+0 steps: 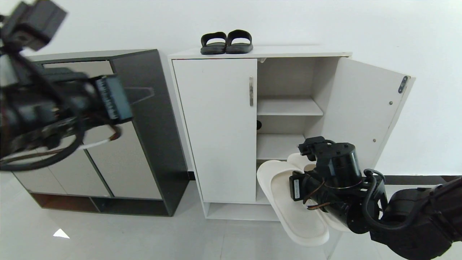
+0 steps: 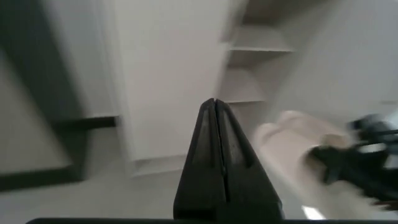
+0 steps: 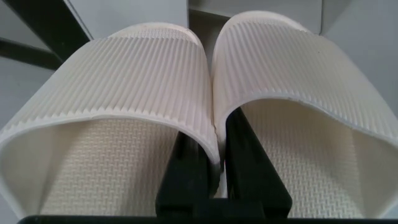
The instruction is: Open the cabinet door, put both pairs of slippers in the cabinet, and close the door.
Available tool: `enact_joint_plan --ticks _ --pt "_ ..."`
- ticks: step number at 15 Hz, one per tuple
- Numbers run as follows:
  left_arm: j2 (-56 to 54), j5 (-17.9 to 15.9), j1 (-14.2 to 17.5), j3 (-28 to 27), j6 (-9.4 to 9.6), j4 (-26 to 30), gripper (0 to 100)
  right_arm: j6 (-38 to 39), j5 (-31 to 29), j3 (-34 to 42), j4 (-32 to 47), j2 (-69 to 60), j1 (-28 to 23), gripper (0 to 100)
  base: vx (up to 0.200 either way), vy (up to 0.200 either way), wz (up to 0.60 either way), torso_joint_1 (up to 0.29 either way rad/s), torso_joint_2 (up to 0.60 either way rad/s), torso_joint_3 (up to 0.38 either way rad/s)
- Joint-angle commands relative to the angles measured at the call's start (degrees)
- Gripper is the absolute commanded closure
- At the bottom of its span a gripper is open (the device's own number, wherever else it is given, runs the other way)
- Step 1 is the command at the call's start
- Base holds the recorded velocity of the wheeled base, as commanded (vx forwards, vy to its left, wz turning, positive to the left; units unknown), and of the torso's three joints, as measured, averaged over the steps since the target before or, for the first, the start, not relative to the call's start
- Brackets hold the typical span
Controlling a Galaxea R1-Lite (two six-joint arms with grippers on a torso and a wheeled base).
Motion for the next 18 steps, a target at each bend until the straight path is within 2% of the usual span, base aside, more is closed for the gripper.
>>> enact_joint_plan --ticks 1,2,3,4,7,9,10,12,13,14,15,16,17,18 --pt "-27.4 11.9 12.6 19.0 4.05 8.1 100 -0.2 -0.5 -0.4 0.0 0.8 -0.7 100 0.0 0.0 0.0 0.0 0.0 0.0" --pt "-35.5 13.0 19.9 24.8 4.14 8.6 100 -0.3 -0.7 -0.4 0.0 0.7 -0.7 100 0.0 0.0 0.0 0.0 0.0 0.0" --pt "-40.7 12.9 25.6 28.8 4.14 8.7 100 -0.3 -0.7 -0.3 0.0 0.7 -0.7 100 0.0 0.0 0.0 0.0 0.0 0.0" --pt "-46.2 12.2 29.6 33.2 4.23 8.7 100 -0.4 -0.8 -0.1 0.0 0.8 -0.6 100 0.0 0.0 0.0 0.0 0.0 0.0" --pt "-59.4 7.0 30.0 45.6 6.6 8.6 100 -0.4 -0.9 0.2 0.0 1.0 -0.6 100 0.0 0.0 0.0 0.0 0.0 0.0" --pt "-65.0 5.4 29.9 50.5 6.95 8.7 100 -0.5 -0.9 0.3 0.0 0.9 -0.5 100 0.0 0.0 0.0 0.0 0.0 0.0" --pt "-67.2 5.6 29.9 52.1 8.01 8.7 100 -0.5 -0.9 0.3 0.0 0.8 -0.5 100 0.0 0.0 0.0 0.0 0.0 0.0" --pt "-69.6 7.3 29.1 56.0 8.19 7.5 100 -0.5 -0.9 0.6 0.0 0.9 -0.5 100 0.0 0.0 0.0 0.0 0.0 0.0" --pt "-69.6 6.1 29.0 58.1 8.27 5.5 100 -0.6 -0.9 1.0 -0.1 0.9 -0.5 100 0.0 0.0 0.0 0.0 0.0 0.0" --pt "-69.6 0.0 29.0 58.6 8.36 3.4 100 -0.6 -0.8 1.0 -0.3 1.0 -0.5 100 0.0 0.0 0.0 0.0 0.0 0.0" --pt "-69.6 -7.8 29.0 58.7 9.59 4.3 100 -0.6 -0.8 1.0 -0.6 1.2 -0.5 100 0.0 0.0 0.0 0.0 0.0 0.0" --pt "-69.5 -14.0 28.9 58.5 11.96 6.9 100 -0.6 -0.7 0.9 -0.8 1.3 -0.5 100 0.0 0.0 0.0 0.0 0.0 0.0" --pt "-69.5 -14.2 28.9 58.7 13.28 6.0 100 -0.6 -0.7 0.8 -1.3 1.4 -0.5 100 0.0 0.0 0.0 0.0 0.0 0.0" --pt "-69.5 -14.2 28.9 58.7 12.67 5.9 100 -0.6 -0.7 0.6 -2.4 1.5 -0.5 100 0.0 0.0 0.0 0.0 0.0 0.0"
